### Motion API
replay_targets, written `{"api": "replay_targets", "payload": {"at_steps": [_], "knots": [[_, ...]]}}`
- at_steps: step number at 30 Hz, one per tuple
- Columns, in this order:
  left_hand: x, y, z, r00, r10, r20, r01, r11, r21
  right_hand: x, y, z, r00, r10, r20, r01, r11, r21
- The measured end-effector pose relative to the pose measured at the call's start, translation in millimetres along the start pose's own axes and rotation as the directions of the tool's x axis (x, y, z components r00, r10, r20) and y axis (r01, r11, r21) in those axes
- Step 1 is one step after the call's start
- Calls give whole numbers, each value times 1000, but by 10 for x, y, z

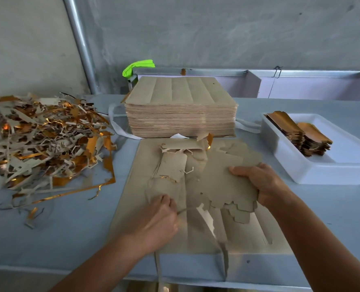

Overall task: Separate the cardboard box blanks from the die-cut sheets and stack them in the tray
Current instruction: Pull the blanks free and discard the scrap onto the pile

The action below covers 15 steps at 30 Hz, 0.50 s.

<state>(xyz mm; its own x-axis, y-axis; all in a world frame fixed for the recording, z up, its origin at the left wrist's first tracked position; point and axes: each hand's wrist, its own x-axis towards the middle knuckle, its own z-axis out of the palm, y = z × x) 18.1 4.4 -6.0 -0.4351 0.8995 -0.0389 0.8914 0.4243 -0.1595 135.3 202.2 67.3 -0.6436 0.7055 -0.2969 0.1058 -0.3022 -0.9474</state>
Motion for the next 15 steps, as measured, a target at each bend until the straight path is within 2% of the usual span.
{"api": "replay_targets", "payload": {"at_steps": [3, 5, 6, 7, 9, 13, 15], "knots": [[-22, 4, -14, 995, 0, 100, -14, 990, 142, -12, 1, 86, 996, 54, 67, -48, 995, -86], [-25, -27, -43, 992, -67, 106, 58, 994, 88, -20, 27, 110, 992, 86, 92, -76, 991, -111], [-56, -59, -92, 992, -105, 68, 105, 994, 4, -23, 37, 110, 991, 94, 96, -83, 990, -112], [-90, -106, -157, 991, -130, -31, 128, 990, -59, -23, 42, 98, 991, 97, 93, -87, 990, -107], [-139, -189, -294, 985, -71, -160, 66, 997, -36, -14, 32, 56, 994, 88, 61, -83, 994, -73], [-152, -210, -338, 990, 138, -27, -138, 990, -18, 47, -14, -47, 997, 42, -57, -40, 999, 25], [-132, -233, -391, 987, 158, 27, -153, 979, -135, 62, -22, -54, 996, 46, -72, -43, 998, 37]]}}
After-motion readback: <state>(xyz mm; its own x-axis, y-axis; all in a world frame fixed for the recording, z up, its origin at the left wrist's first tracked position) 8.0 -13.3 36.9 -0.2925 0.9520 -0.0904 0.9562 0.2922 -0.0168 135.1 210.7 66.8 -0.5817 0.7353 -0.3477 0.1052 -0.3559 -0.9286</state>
